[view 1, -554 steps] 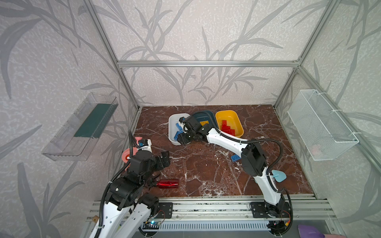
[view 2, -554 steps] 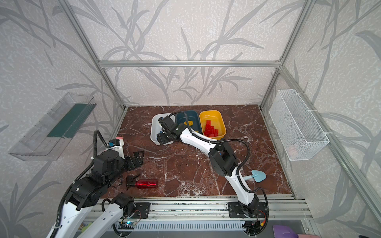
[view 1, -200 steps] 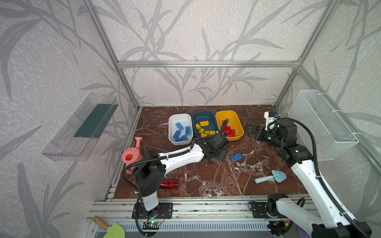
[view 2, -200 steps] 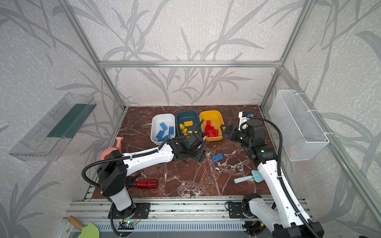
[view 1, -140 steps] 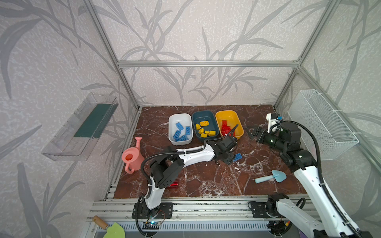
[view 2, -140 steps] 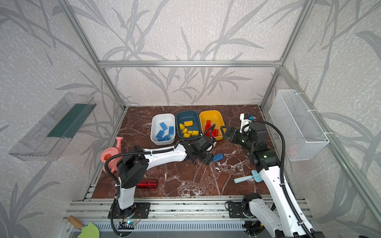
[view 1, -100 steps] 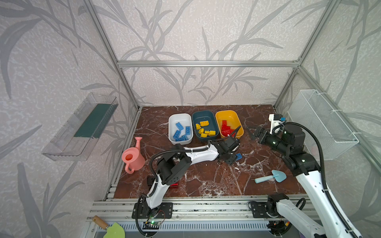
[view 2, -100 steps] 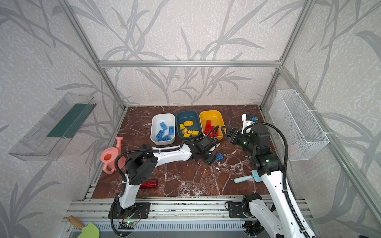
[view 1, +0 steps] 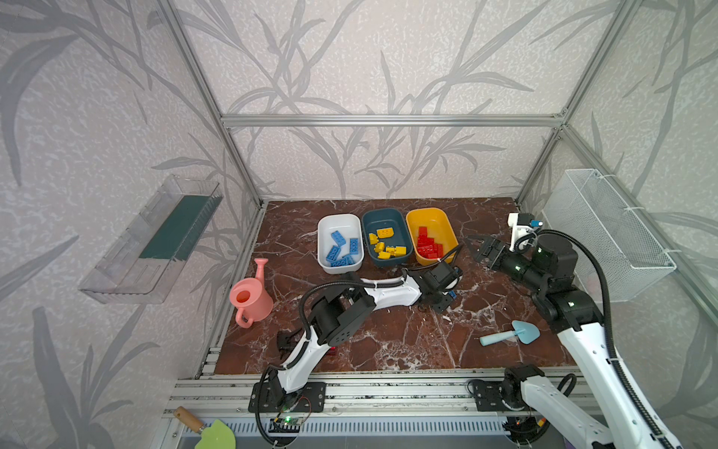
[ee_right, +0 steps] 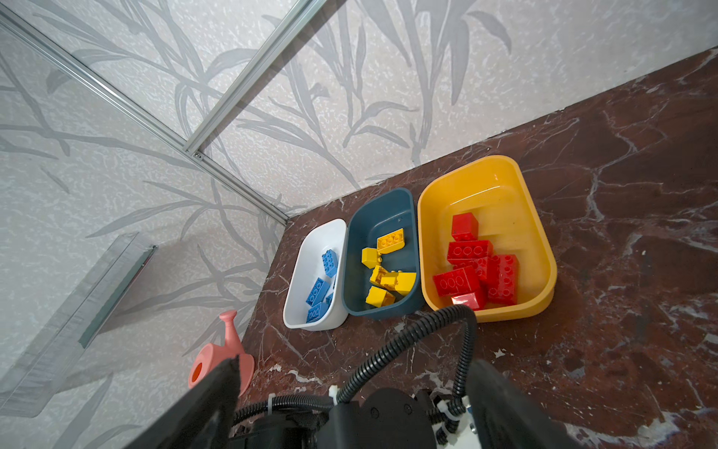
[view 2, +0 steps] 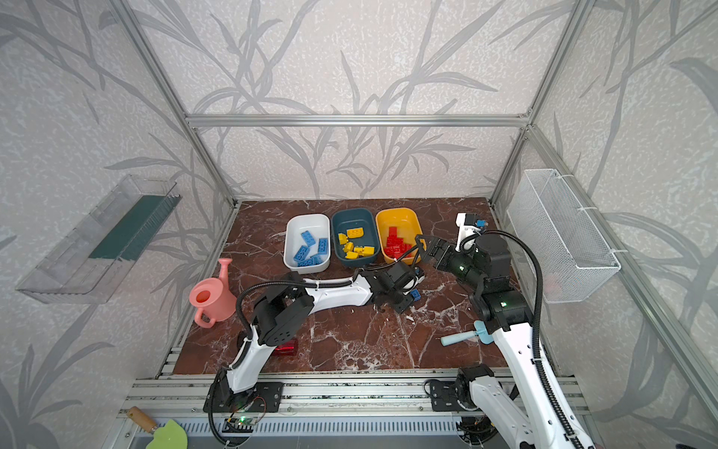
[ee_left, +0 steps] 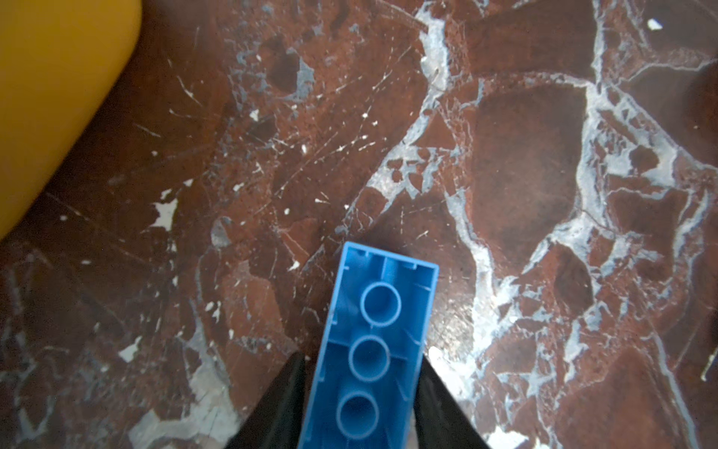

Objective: Sort the legos into containers by color
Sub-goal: 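Carry the blue three-stud brick with the left gripper over the white tub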

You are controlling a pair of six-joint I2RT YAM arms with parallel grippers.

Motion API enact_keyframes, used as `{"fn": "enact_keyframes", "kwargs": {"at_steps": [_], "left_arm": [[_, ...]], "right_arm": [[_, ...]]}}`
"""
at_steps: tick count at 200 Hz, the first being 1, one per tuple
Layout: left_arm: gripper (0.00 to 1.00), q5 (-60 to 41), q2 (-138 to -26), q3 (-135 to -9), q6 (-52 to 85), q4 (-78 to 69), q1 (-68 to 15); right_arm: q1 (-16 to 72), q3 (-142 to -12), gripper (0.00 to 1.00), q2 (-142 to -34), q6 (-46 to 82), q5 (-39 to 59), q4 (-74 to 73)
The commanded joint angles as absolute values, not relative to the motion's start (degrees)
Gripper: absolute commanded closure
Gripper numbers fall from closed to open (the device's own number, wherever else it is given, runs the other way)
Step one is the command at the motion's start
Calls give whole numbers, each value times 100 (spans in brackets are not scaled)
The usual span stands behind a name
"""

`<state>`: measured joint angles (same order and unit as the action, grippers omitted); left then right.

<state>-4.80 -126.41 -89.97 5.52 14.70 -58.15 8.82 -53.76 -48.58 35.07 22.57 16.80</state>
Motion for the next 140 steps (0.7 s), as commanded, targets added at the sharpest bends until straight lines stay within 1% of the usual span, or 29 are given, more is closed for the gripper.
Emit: {"fn": "enact_keyframes", "kwargs": {"at_steps": [1, 16, 60, 82, 121, 140], "left_arm": [[63, -402, -12656, -9085, 369, 1450, -5857], [68, -348, -12513, -8947, 376, 1361, -5871], [72, 110, -11633, -8043, 617, 648, -5912], [73, 414, -10937, -7469, 741, 440, -5904], [72, 1109, -9660, -6786, 916, 738, -5769], [72, 1782, -9129, -6572, 1107, 960, -5628]], "right_arm": [[861, -5331, 8, -4764, 3557, 2408, 1507], [861, -5335, 8, -4755, 3543, 2423, 1531], [864, -5315, 8, -4756, 3406, 2500, 1588], [862, -5287, 8, -4694, 3375, 2437, 1592], [906, -5081, 8, -4770, 3322, 2404, 1399], [1050, -4823, 8, -4877, 3182, 2135, 1174]]}}
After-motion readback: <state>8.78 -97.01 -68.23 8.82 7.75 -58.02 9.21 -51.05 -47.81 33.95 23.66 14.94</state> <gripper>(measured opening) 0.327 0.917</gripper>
